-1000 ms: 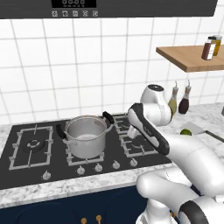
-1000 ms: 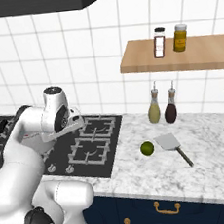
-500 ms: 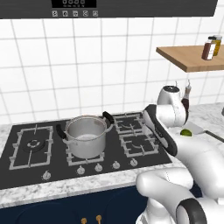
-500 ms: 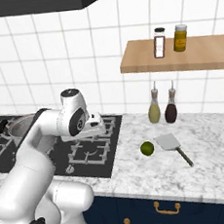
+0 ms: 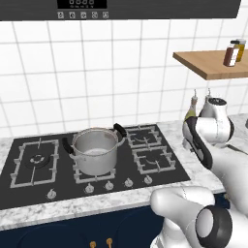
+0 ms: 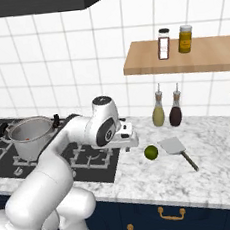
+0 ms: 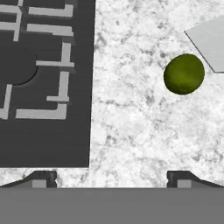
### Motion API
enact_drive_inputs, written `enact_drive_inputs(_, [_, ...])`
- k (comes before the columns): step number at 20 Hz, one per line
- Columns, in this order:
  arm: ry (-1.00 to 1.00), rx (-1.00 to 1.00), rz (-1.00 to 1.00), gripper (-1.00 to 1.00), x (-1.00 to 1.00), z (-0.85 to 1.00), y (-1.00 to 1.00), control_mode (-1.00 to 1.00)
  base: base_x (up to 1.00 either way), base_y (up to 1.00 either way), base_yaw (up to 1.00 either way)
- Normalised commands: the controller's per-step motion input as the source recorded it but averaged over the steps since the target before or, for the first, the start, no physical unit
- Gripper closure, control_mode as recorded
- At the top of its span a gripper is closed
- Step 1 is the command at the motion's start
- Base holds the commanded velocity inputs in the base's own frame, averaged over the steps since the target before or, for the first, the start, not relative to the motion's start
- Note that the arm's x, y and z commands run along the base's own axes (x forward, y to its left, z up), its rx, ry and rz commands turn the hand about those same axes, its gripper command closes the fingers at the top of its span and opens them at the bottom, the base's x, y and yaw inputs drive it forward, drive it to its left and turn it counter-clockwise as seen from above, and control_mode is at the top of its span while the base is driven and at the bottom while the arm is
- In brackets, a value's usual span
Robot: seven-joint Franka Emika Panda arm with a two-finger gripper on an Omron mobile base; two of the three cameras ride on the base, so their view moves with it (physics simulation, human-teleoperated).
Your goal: Put the lime and carrot in the pot. Retrieve the spatula and lightly stir the vegetables in the pot.
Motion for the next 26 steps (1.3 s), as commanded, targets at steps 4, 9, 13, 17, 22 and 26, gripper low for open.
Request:
enact_drive_inputs(4, [0.0, 0.03, -0.06, -1.0, -0.02, -0.16, -0.77, -1.0, 0.0, 0.0, 0.0])
enact_drive_inputs(9, [0.0, 0.07, 0.0, -1.0, 0.05, -0.24, -0.61, -1.0, 0.0, 0.0, 0.0])
enact_drive_inputs(13, [-0.02, 0.11, 0.0, -1.0, 0.15, -0.25, -0.54, -1.0, 0.0, 0.0, 0.0])
enact_drive_inputs(17, [0.0, 0.04, 0.0, -1.0, 0.29, -0.03, -0.2, -1.0, 0.0, 0.0, 0.0])
enact_drive_inputs(22, [0.0, 0.01, 0.0, -1.0, 0.27, 0.0, -0.06, -1.0, 0.0, 0.0, 0.0])
enact_drive_inputs(26, [0.0, 0.0, 0.0, -1.0, 0.24, -0.11, 0.0, -1.0, 0.0, 0.0, 0.0])
